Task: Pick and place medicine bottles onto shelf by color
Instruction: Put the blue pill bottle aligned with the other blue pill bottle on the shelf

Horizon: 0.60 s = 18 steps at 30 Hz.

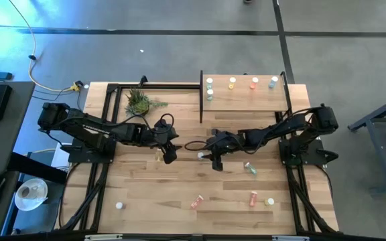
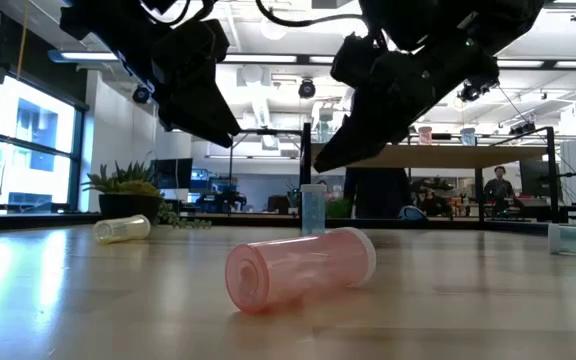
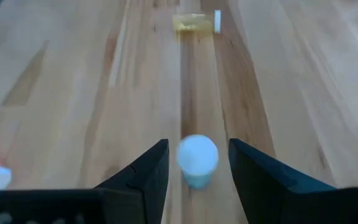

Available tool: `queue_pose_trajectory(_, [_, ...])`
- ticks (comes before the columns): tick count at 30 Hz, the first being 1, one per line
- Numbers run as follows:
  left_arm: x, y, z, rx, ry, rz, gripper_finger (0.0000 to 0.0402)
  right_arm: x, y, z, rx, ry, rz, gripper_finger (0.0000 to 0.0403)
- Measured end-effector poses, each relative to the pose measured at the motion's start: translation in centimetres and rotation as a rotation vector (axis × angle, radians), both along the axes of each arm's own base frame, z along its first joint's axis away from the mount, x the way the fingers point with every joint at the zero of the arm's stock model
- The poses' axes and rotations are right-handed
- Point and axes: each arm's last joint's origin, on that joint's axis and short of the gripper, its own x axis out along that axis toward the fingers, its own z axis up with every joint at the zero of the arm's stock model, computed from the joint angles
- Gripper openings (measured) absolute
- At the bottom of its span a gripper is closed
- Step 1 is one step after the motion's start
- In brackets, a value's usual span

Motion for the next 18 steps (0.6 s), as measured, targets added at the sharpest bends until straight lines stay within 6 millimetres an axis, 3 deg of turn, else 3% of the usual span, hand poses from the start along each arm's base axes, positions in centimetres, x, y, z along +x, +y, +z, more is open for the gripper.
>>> queue_pose_trajectory(10, [0.01,0.01,0.01,0.000,-0.002,0.001,0.0243,0.17,-0.20,0.02,-0.116,-0.022,0.038,0.0159])
queue_pose_trajectory(18, [0.01,0.01,0.01,0.001,-0.002,0.001,0.0243,0.16,-0.22,0.01,-0.110,-0.020,0.032,0.0159])
